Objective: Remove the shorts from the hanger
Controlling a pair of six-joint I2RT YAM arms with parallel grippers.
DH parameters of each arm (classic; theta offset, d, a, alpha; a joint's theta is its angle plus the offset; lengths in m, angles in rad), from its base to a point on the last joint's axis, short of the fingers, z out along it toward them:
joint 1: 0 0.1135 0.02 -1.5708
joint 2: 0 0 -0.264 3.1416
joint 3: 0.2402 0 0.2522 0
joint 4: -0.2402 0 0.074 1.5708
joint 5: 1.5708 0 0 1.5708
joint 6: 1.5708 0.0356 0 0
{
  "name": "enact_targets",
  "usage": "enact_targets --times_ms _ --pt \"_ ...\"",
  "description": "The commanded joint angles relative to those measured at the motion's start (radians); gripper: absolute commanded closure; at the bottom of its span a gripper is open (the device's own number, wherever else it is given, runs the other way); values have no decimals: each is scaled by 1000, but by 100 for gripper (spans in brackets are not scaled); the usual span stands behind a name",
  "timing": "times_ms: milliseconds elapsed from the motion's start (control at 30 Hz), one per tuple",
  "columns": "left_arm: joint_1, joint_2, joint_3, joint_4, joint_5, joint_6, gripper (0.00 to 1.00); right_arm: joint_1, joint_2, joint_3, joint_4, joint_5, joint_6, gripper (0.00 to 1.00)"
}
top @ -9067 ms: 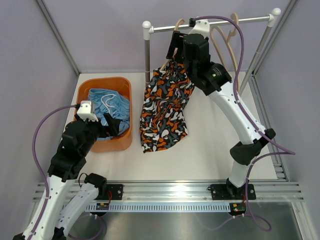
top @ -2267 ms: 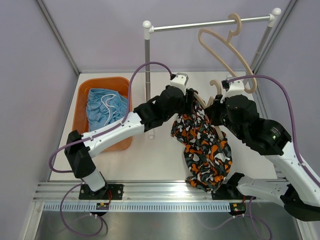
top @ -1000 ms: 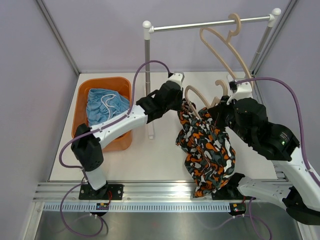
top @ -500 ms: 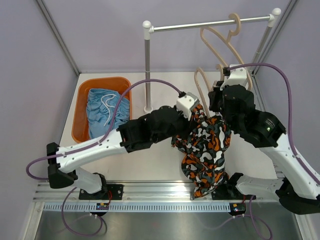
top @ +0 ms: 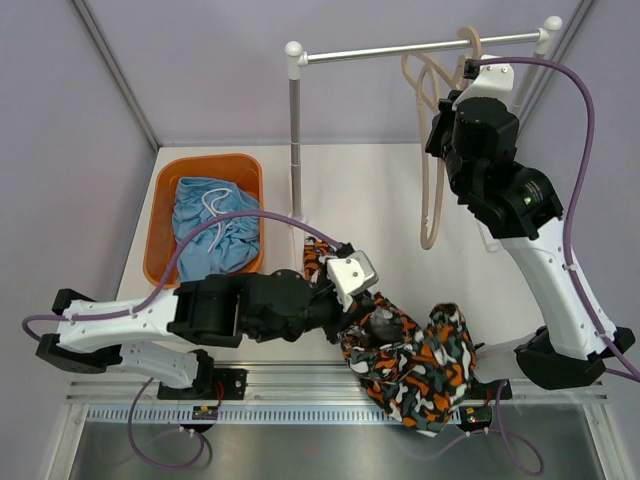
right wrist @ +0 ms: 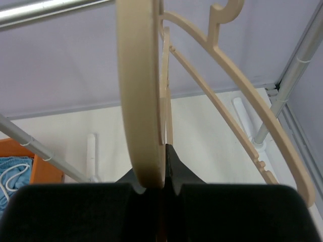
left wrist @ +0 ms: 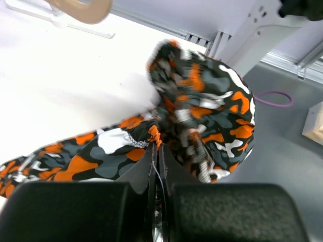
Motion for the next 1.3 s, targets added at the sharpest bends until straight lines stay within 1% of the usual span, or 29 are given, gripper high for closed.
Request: enact_targets --times_ms 0,33,133,167,200,233,267,333,367,400,433,467,500,533,567,600,633,667,733,767,800,833,867,933,967,1033,1133,1167,1267 --pt "-8 -69 3 -15 -50 21 100 -34 37 85 26 -30 -21 100" --pt "-8 -78 11 -22 -71 21 100 -46 45 91 20 -30 -21 100" --pt "-7 -98 74 -64 -258 37 100 -49 46 95 -1 -53 -4 100" --pt "-7 -95 103 -88 -394 46 100 -49 37 69 2 -70 2 100" --pt "-4 -93 135 -91 -459 88 100 -49 13 50 12 -79 10 100" --pt "-1 -87 213 -87 -514 121 100 -51 2 35 15 -86 21 100" --pt "19 -86 252 -50 -597 159 100 -49 -15 13 15 -98 24 100" --pt "44 -81 368 31 -651 337 100 -49 -24 2 -3 -106 34 100" --pt "60 -81 397 179 -709 416 100 -47 -32 -7 -11 -116 38 100" --pt "65 -80 425 280 -731 622 100 -49 -44 -13 -23 -125 41 100" --pt "71 -64 475 388 -758 749 100 -49 -52 -19 -26 -133 44 100" --pt "93 -49 508 623 -763 865 100 -49 -67 -30 -31 -142 47 100" --pt "108 -28 546 730 -754 1081 100 -49 -76 -36 -38 -153 51 100" --pt "126 -5 594 802 -737 1165 100 -49 -86 -40 -41 -159 53 100" --pt "196 44 684 902 -682 1217 100 -49 -101 -48 -46 -168 54 100" --pt "244 70 730 918 -653 1260 100 -49 -107 -53 -49 -173 57 100" --pt "295 97 776 901 -592 1252 100 -49 -115 -54 -52 -179 61 100" --pt "420 130 815 898 -563 1217 100 -49 -127 -60 -54 -193 61 100" --pt "552 160 823 863 -507 1152 100 -49 -136 -70 -54 -205 65 100" --pt "682 196 844 817 -495 1043 100 -49 -144 -76 -54 -219 67 100" --pt "747 213 856 767 -484 981 100 -49 -147 -80 -57 -227 67 100" --pt "806 227 859 661 -469 906 100 -49 -149 -85 -60 -233 67 100" --pt "925 235 855 609 -453 742 100 -49 -155 -99 -60 -240 67 100" --pt "1034 247 826 417 -373 564 100 -49 -167 -117 -55 -250 70 100" --pt "1120 250 807 375 -343 423 100 -49 -176 -137 -55 -256 70 100" --pt "1171 267 743 289 -299 338 100 -49 -190 -157 -51 -262 67 100" --pt "1202 282 645 199 -297 239 100 -47 -215 -209 -37 -270 67 100" --pt "1217 279 610 182 -286 174 100 -47 -230 -218 -29 -270 71 100" --pt "1258 253 461 160 -222 69 100 -49 -251 -251 -23 -280 76 100"
